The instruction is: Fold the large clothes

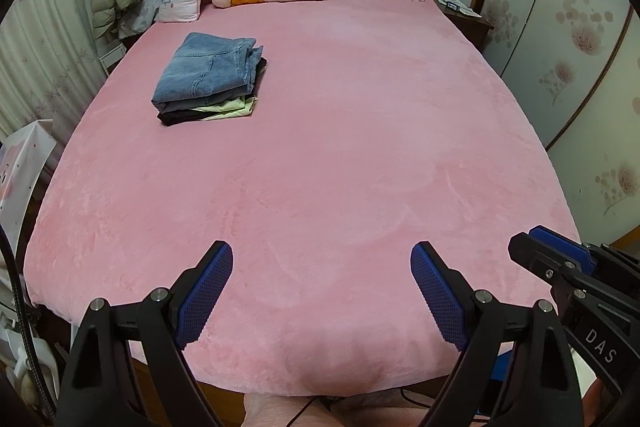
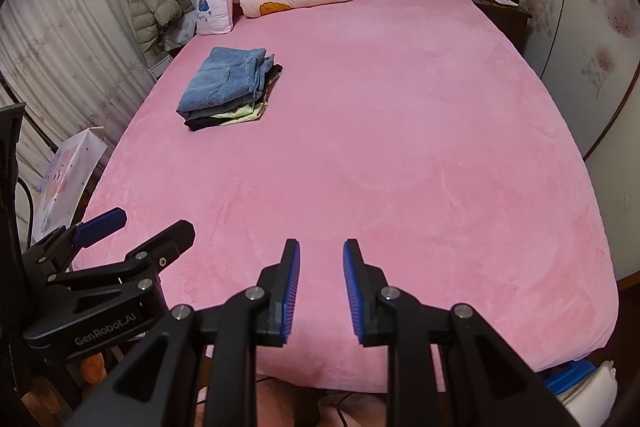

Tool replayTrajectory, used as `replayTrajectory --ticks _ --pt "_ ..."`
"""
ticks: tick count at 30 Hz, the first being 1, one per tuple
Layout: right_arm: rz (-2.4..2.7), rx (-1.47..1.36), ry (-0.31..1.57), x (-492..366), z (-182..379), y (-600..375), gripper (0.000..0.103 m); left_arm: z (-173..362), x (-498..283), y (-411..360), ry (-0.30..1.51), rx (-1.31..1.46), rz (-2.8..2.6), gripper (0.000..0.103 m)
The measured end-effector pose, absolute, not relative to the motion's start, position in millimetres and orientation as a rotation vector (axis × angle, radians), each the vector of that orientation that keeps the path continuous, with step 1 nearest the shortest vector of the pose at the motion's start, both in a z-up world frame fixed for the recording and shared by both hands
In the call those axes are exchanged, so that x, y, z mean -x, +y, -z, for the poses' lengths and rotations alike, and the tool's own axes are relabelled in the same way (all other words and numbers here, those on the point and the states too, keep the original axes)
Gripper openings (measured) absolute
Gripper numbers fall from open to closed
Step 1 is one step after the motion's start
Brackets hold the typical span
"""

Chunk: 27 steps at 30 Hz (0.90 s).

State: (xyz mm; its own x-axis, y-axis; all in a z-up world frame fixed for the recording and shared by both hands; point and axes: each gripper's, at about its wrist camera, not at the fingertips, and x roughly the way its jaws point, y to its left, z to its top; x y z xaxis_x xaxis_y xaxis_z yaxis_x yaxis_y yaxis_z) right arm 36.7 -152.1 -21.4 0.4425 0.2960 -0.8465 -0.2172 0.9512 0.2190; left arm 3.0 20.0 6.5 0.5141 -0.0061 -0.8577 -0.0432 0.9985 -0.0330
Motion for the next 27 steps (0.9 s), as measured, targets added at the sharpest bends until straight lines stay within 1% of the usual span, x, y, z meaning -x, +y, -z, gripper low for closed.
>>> replayTrajectory --ticks 27 --pt "-0.335 -0.062 1.062 -49 24 -154 0.022 -8 -24 -6 1.027 0.027 0.016 0.090"
